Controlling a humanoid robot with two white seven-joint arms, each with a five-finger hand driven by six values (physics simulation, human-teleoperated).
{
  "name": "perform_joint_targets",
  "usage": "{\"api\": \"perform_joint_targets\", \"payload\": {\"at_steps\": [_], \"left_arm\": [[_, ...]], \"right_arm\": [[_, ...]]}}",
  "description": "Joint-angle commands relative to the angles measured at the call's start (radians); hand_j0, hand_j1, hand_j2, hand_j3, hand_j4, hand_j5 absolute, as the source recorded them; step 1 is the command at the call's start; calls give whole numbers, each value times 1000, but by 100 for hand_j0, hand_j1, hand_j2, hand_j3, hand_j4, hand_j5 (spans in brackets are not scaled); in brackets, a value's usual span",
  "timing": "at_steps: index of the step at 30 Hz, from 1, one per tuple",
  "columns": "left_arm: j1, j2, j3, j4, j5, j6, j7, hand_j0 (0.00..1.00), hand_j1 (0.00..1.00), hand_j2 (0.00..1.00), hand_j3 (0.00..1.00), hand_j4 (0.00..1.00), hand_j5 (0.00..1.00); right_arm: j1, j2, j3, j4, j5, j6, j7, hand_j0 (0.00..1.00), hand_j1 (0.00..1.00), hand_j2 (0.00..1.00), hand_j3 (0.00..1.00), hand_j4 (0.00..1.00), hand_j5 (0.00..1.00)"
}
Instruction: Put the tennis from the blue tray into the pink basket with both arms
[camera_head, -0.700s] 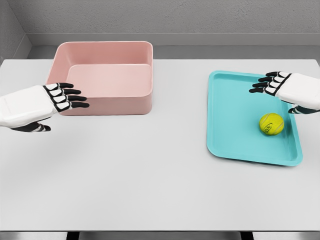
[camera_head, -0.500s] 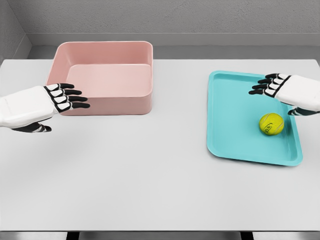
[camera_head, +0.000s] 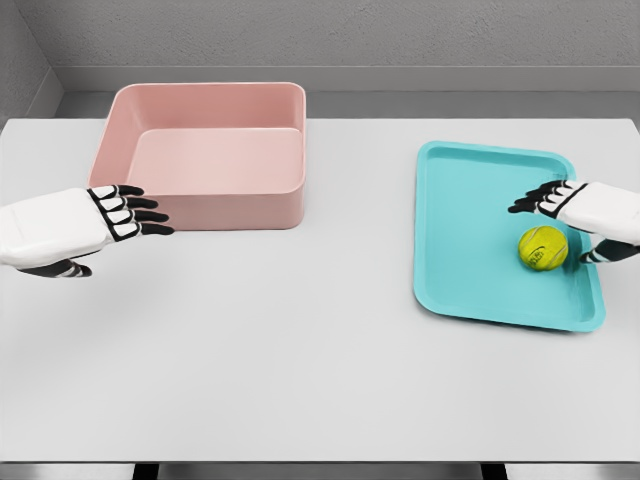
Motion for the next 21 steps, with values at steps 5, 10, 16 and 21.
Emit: {"api": "perform_joint_targets", "payload": {"at_steps": [5,10,16,21], "left_arm": [[0,2,0,0,6,1,0,100,100,100,100,100,100],[0,0,0,-2,6,1,0,100,100,100,100,100,100],[0,0,0,0,6,1,0,100,100,100,100,100,100],[0,-1,0,-2,6,1,0,100,100,100,100,100,100]], "right_arm": [[0,8,21,3,-62,1,4,100,100,100,100,100,100],[2,36,33,19,-61,1,6,100,100,100,100,100,100],[5,72,38,83,-58,1,7,100,100,100,100,100,100],[5,74,38,109,-53,1,7,100,100,100,100,100,100]]}}
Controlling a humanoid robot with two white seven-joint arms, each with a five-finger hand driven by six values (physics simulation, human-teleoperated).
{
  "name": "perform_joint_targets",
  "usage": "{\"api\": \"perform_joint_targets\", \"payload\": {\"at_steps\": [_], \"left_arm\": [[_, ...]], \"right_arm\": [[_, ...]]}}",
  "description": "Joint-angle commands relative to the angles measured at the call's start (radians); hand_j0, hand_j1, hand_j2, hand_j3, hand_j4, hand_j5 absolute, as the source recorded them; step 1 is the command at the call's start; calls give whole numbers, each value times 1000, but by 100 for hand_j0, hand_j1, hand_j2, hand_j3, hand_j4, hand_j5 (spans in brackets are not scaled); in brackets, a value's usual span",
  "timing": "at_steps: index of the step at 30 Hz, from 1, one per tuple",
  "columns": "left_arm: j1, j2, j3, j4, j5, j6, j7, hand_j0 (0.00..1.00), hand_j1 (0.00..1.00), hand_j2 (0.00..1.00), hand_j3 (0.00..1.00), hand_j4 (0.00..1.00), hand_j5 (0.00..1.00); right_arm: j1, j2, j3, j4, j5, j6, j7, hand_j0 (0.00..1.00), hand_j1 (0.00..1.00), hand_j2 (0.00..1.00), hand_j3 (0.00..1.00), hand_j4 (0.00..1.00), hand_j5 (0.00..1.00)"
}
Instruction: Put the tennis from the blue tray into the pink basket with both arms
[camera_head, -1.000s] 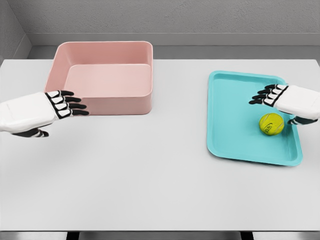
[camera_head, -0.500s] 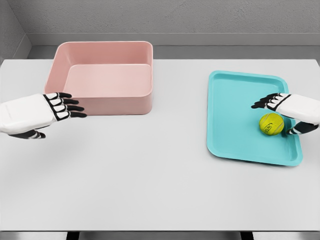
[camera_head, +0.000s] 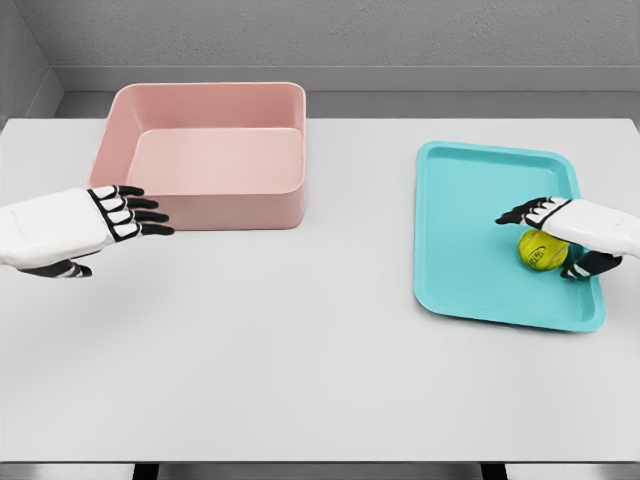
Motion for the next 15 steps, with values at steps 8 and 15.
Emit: {"api": "perform_joint_targets", "payload": {"at_steps": [8,15], "left_arm": [[0,1,0,0,6,1,0,100,100,100,100,100,100],[-2,0,0,0,6,1,0,100,100,100,100,100,100]], "right_arm": [[2,20,-2,14,-3,1,53,96,96,96,96,96,96],[2,17,-5,17,-3,1,55,88,88,88,88,88,88]]}}
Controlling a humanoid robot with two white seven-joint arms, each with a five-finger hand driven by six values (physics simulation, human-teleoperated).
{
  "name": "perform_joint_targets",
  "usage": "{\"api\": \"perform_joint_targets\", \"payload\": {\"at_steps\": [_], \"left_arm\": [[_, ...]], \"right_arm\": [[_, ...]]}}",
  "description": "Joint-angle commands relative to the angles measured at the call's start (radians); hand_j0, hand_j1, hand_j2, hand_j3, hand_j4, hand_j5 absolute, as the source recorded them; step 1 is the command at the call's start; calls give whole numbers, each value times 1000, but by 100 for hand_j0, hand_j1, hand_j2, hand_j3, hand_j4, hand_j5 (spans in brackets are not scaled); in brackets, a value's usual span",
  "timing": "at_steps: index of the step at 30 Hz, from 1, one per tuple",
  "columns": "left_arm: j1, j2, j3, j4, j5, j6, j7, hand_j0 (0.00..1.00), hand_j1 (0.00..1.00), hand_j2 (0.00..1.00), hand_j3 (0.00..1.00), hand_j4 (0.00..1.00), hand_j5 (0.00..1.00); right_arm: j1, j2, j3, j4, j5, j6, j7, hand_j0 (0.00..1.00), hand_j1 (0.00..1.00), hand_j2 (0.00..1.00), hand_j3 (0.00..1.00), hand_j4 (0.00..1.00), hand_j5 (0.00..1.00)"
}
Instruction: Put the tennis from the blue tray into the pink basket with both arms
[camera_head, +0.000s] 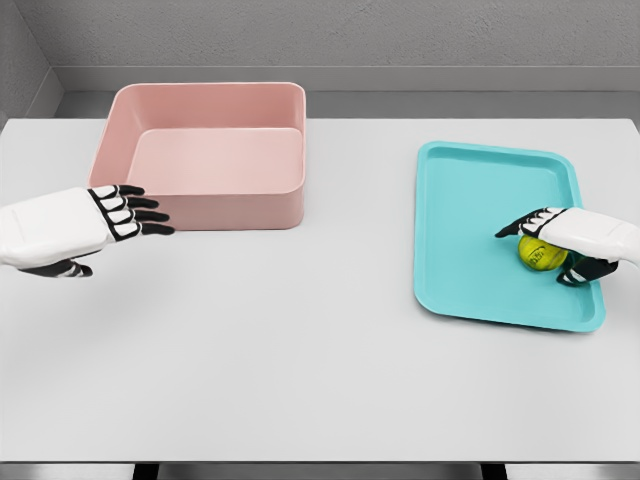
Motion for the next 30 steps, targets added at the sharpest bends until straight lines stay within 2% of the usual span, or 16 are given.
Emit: {"api": "perform_joint_targets", "payload": {"at_steps": [1,8,12,18,23,30], "left_arm": [[0,1,0,0,6,1,0,100,100,100,100,100,100],[0,0,0,1,6,1,0,100,100,100,100,100,100],[0,-2,0,1,6,1,0,100,100,100,100,100,100],[0,-3,0,1,7,1,0,100,100,100,100,100,100],[0,-3,0,1,7,1,0,100,100,100,100,100,100],[-2,-5,0,1,7,1,0,100,100,100,100,100,100]], "right_arm": [[0,-2,-4,2,-6,1,1,88,88,88,88,88,88],[0,-3,-5,2,-5,1,3,82,82,82,82,82,82],[0,-3,-4,2,-3,1,3,73,73,73,73,73,73],[0,0,-4,2,11,1,3,71,71,71,71,71,71],[0,-2,-8,2,11,1,1,56,56,56,56,56,56],[0,-2,-42,-5,9,1,4,49,49,49,49,49,49]]}}
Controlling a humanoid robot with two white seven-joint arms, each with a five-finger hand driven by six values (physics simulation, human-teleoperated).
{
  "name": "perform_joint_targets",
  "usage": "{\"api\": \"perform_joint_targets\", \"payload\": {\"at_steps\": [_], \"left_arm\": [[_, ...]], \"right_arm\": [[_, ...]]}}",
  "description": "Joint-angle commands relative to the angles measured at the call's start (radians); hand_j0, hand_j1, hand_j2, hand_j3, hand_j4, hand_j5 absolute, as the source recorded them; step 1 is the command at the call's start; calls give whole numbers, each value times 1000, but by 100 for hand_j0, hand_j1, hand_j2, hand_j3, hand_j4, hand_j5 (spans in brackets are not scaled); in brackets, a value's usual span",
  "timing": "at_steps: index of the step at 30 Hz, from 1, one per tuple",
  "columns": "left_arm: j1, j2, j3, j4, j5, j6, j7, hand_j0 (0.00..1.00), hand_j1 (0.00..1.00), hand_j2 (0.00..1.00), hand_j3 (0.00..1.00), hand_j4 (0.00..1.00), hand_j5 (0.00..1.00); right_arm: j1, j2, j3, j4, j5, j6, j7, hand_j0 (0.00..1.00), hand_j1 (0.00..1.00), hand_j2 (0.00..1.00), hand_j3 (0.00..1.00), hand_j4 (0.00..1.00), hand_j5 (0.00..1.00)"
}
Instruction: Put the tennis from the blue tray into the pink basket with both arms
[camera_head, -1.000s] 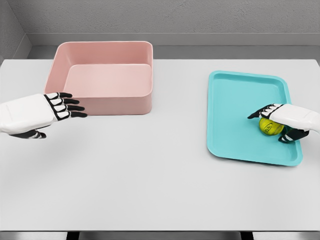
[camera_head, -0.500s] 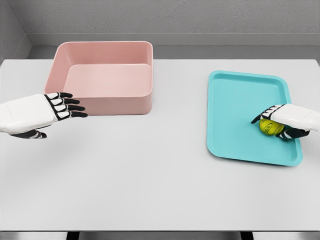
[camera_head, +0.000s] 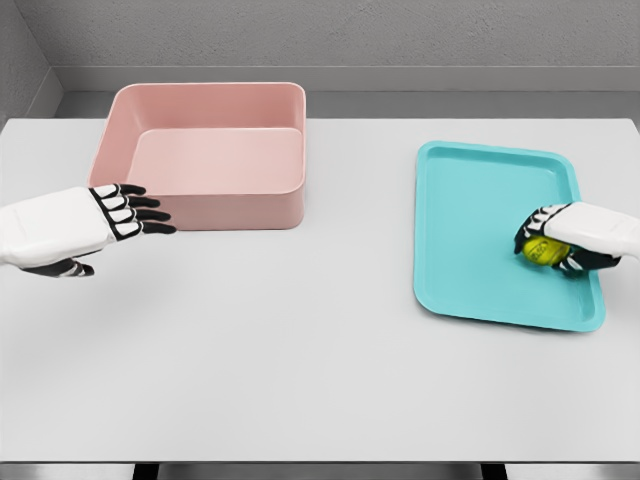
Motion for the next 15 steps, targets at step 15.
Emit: {"api": "perform_joint_targets", "payload": {"at_steps": [15], "left_arm": [[0,0,0,0,4,1,0,100,100,100,100,100,100]], "right_arm": [[-2,-16,-97,-161,-10,1,38,43,43,43,43,43,43]]}}
